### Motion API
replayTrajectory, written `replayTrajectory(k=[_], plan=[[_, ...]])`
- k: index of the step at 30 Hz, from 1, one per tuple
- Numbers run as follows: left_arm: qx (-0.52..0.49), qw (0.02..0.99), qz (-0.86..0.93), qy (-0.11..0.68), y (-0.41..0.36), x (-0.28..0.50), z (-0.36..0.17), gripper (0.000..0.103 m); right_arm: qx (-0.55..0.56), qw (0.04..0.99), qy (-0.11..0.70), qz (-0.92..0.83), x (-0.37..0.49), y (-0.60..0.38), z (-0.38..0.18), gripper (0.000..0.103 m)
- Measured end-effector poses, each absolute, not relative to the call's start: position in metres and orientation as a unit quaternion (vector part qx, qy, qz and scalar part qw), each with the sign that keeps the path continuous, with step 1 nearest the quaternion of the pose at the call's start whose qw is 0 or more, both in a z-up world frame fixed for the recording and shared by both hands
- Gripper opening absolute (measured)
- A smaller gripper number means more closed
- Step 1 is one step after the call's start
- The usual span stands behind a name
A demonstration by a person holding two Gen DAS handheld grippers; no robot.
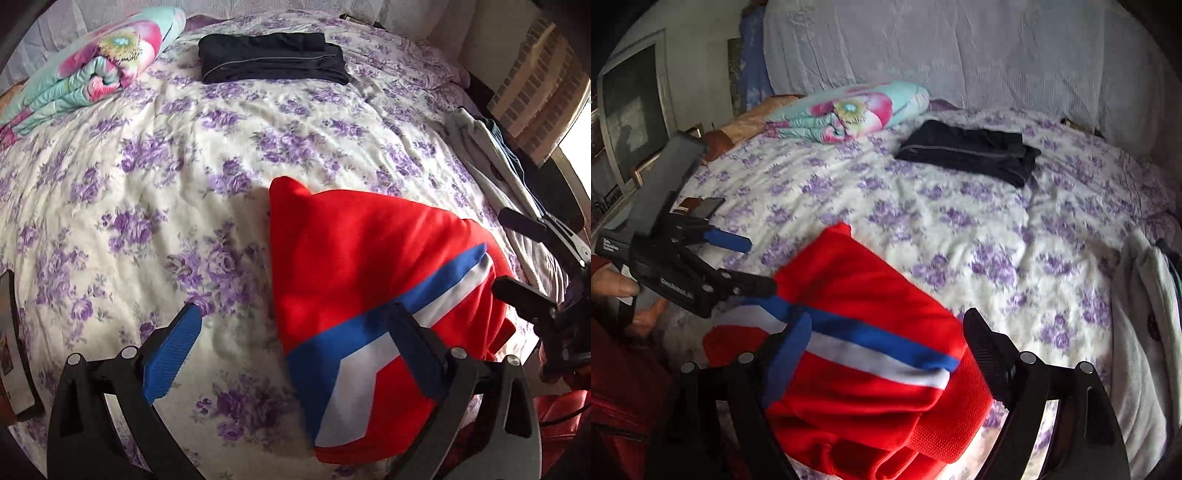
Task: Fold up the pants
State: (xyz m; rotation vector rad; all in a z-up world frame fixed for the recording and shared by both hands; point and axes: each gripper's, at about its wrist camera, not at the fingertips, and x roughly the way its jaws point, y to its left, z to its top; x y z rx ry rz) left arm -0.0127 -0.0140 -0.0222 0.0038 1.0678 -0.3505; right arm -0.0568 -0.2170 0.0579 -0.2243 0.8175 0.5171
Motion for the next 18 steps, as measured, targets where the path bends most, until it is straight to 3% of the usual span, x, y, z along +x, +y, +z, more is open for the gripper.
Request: replayTrajectory(k=[5, 8, 13, 17, 18], plan=[[0.024, 0.818, -0.154, 0.554, -0.022, -0.006, -0.062, 0.099, -0.127, 0.832, 0.469, 0.268, -0.038, -0.191, 0.009, 0.087], [-0.018, 0.809, -0.157, 0.566, -0.011, -0.004, -0.066, 0.099, -0.160, 0.835, 0.454, 0.264, -0.047, -0.182, 0.004, 0.090], [0.033, 0.836, -0.158, 0.525, -0.022, -0.018, -0.040, 0.098, -0.125, 0.865, 0.406, 0.267, -0.066, -0.205, 0.046, 0.090], [0.066, 0.825, -0.169, 0.535, -0.035, -0.022, -0.053, 0.099, -0.143, 0.840, 0.470, 0.231, -0.065, -0.222, 0.009, 0.096], [0.061, 0.826, -0.172, 0.533, -0.034, -0.023, -0.055, 0.099, -0.136, 0.849, 0.455, 0.232, -0.070, -0.226, 0.005, 0.098]])
